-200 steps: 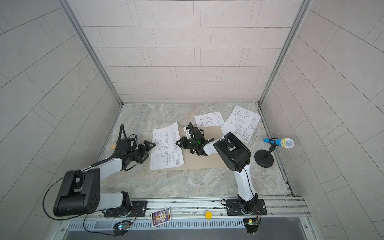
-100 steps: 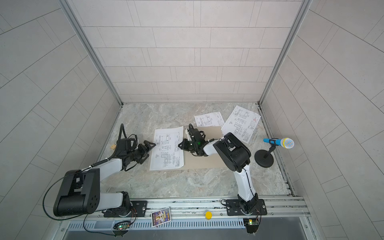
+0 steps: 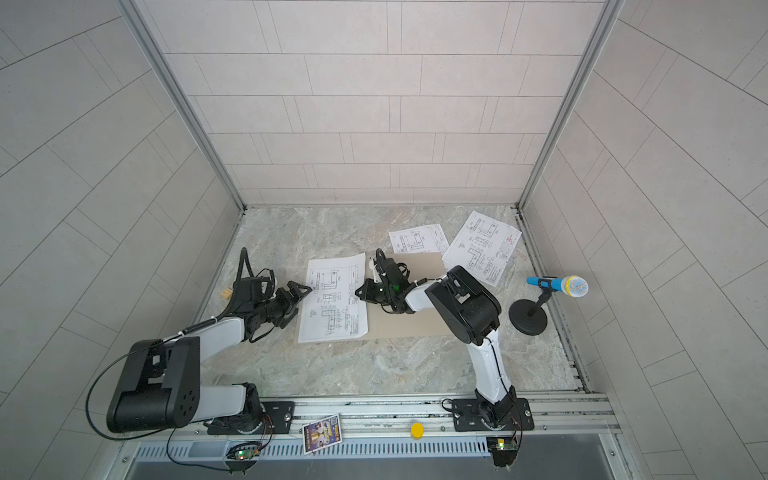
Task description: Put the files into the folder
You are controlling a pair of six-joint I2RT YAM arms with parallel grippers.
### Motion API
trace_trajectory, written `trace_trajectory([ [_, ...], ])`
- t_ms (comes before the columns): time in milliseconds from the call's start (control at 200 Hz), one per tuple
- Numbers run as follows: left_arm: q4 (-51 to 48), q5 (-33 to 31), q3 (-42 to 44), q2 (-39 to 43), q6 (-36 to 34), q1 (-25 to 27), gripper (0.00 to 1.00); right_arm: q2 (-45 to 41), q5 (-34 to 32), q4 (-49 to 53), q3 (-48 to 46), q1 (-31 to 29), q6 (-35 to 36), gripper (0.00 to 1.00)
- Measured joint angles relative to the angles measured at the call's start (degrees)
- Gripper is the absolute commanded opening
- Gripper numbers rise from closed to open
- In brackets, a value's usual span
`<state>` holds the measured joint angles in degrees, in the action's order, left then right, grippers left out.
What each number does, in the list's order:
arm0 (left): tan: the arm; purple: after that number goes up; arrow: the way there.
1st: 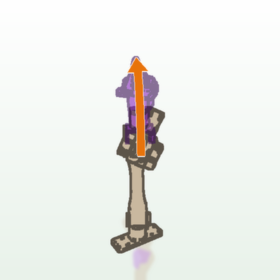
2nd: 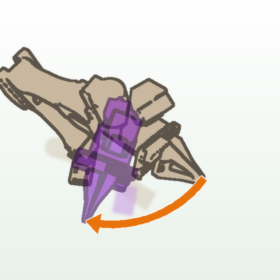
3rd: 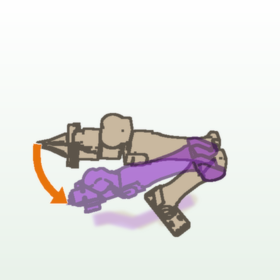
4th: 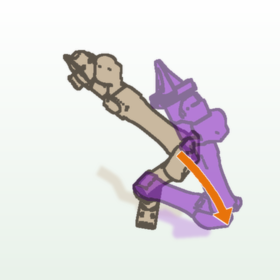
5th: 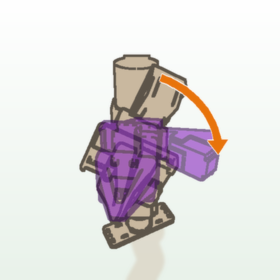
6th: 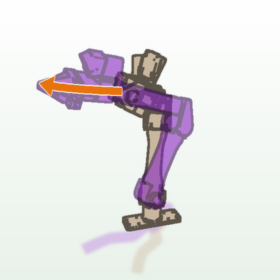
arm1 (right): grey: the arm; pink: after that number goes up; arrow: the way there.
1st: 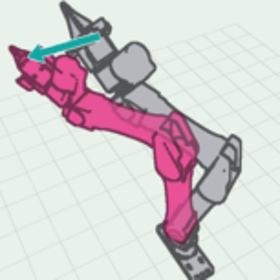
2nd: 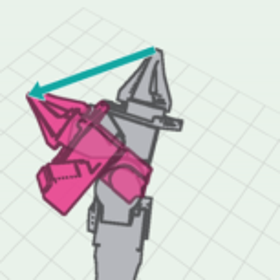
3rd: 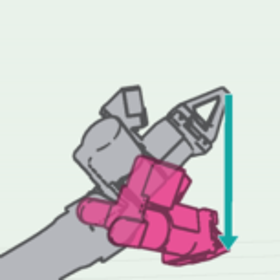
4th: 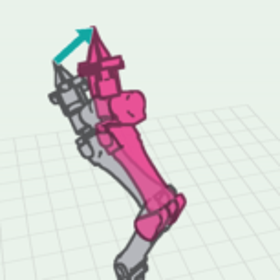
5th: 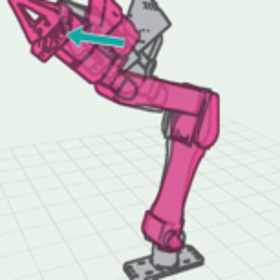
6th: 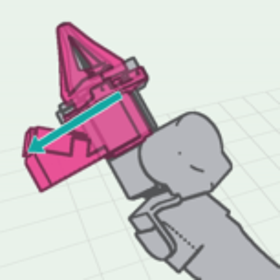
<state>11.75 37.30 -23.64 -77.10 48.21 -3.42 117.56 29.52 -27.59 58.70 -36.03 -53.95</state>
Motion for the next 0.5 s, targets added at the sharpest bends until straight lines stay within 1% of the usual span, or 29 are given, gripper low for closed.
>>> trace_trajectory([
  [295,0.44,0.02,0.13,-0.09,0.02,-0.04,1.00,0.00,-1.16,1.31,0.68,-0.50,-0.33,0.00],
  [340,0.44,0.02,0.13,-0.07,0.00,-0.04,1.00,0.00,-1.33,1.53,0.72,-0.52,-0.31,0.10],
  [420,0.42,0.00,0.13,-0.07,0.00,-0.04,1.00,-0.09,-1.38,1.75,0.74,-0.59,-0.20,0.12],
  [450,0.37,-0.02,0.13,-0.04,0.00,-0.04,1.00,-0.28,-1.49,1.97,0.76,-0.63,-0.15,0.14],
  [470,0.24,-0.04,0.11,-0.02,0.00,-0.04,1.00,-0.35,-1.49,2.12,0.76,-0.63,-0.15,0.18],
  [485,0.13,-0.04,0.09,0.00,-0.02,-0.04,1.00,-0.42,-1.51,2.23,0.76,-0.66,-0.17,0.22],
  [490,0.09,-0.04,0.07,0.02,0.00,-0.04,1.00,-0.46,-1.46,2.23,0.76,-0.68,-0.13,0.26],
  [495,0.04,-0.04,0.07,0.02,-0.02,-0.04,1.00,-0.48,-1.44,2.23,0.74,-0.66,-0.04,0.26],
  [500,-0.07,-0.07,0.02,0.04,-0.02,-0.04,1.00,-0.50,-1.49,2.27,0.76,-0.68,-0.07,0.28],
])
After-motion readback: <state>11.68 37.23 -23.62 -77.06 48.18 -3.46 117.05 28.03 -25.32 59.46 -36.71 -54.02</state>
